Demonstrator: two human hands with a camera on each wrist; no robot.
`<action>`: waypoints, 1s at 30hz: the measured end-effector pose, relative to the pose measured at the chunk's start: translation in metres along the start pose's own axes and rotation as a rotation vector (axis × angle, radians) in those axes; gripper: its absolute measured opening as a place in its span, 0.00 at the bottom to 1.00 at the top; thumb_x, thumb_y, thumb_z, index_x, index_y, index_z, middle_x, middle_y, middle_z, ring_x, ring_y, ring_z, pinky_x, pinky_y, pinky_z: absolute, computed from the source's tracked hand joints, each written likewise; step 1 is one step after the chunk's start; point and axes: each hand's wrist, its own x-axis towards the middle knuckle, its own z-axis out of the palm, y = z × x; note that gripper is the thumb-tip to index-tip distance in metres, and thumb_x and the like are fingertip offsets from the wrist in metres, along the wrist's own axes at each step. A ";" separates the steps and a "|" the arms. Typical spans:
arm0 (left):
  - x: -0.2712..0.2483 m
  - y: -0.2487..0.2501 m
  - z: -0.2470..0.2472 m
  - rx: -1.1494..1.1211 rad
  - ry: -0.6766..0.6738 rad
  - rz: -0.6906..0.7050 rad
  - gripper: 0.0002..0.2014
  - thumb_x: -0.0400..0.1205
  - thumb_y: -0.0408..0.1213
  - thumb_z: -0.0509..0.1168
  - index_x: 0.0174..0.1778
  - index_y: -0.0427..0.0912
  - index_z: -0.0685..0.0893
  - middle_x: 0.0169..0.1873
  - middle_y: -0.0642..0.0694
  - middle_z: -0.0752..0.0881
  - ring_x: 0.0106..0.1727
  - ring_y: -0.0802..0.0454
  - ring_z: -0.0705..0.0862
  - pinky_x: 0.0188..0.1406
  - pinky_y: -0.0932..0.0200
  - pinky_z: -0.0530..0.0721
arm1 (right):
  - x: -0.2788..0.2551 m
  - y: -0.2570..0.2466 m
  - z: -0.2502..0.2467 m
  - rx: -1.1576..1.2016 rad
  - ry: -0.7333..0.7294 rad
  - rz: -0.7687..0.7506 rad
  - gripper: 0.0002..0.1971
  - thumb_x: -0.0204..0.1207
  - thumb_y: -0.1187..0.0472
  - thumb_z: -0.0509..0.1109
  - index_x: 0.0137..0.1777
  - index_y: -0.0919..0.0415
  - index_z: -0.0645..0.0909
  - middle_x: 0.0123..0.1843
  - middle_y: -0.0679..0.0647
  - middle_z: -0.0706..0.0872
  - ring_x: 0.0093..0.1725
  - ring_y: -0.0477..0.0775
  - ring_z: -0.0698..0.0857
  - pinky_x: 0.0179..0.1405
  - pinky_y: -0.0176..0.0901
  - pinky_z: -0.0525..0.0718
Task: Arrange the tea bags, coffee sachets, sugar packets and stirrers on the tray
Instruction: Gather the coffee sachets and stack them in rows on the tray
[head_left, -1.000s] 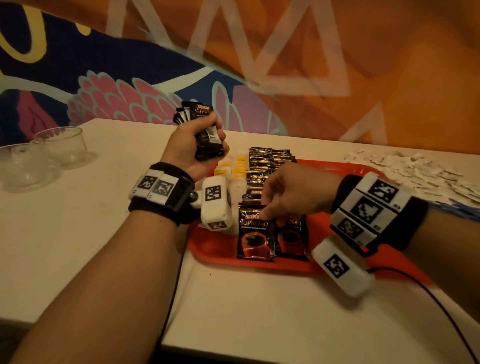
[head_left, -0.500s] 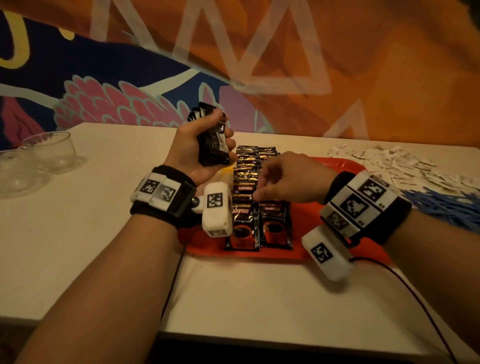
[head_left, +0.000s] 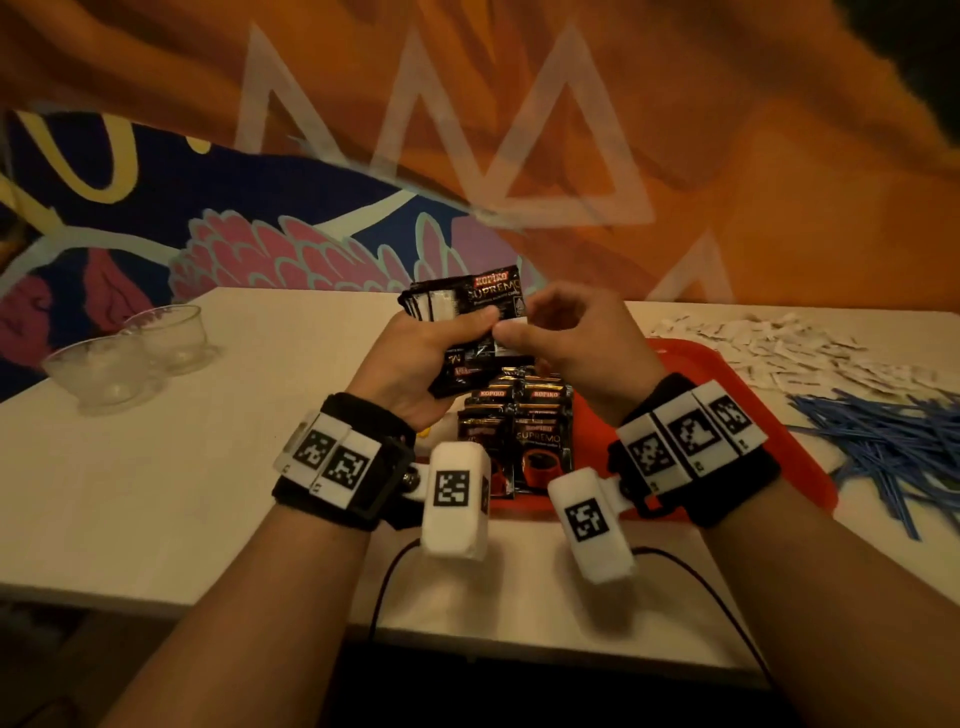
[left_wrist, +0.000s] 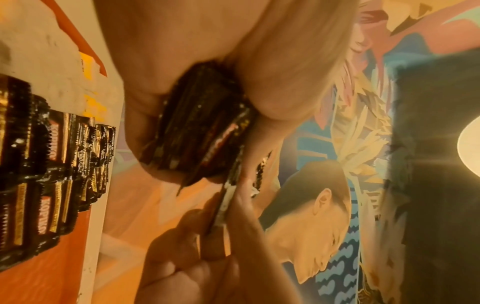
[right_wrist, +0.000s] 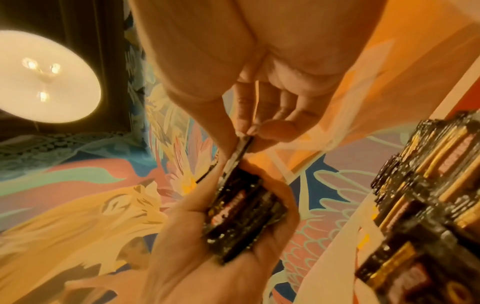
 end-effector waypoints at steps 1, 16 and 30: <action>-0.004 0.000 0.003 0.000 0.043 0.011 0.15 0.81 0.29 0.68 0.64 0.30 0.83 0.45 0.35 0.89 0.43 0.42 0.91 0.36 0.52 0.89 | -0.003 -0.002 0.001 0.039 0.013 0.002 0.11 0.66 0.61 0.84 0.38 0.53 0.83 0.39 0.52 0.88 0.39 0.53 0.88 0.36 0.48 0.82; -0.029 -0.001 0.033 0.091 0.298 0.313 0.04 0.82 0.34 0.72 0.51 0.38 0.87 0.41 0.39 0.90 0.44 0.40 0.92 0.46 0.41 0.91 | -0.034 -0.007 0.011 -0.450 0.121 -0.463 0.15 0.71 0.58 0.80 0.58 0.53 0.87 0.44 0.42 0.83 0.43 0.40 0.82 0.46 0.21 0.74; -0.028 -0.009 0.029 0.025 0.287 0.267 0.16 0.81 0.29 0.71 0.63 0.26 0.81 0.45 0.34 0.88 0.43 0.37 0.92 0.37 0.46 0.91 | -0.032 -0.006 0.006 -0.316 0.106 -0.300 0.11 0.68 0.65 0.82 0.41 0.47 0.87 0.40 0.34 0.85 0.41 0.25 0.82 0.41 0.16 0.75</action>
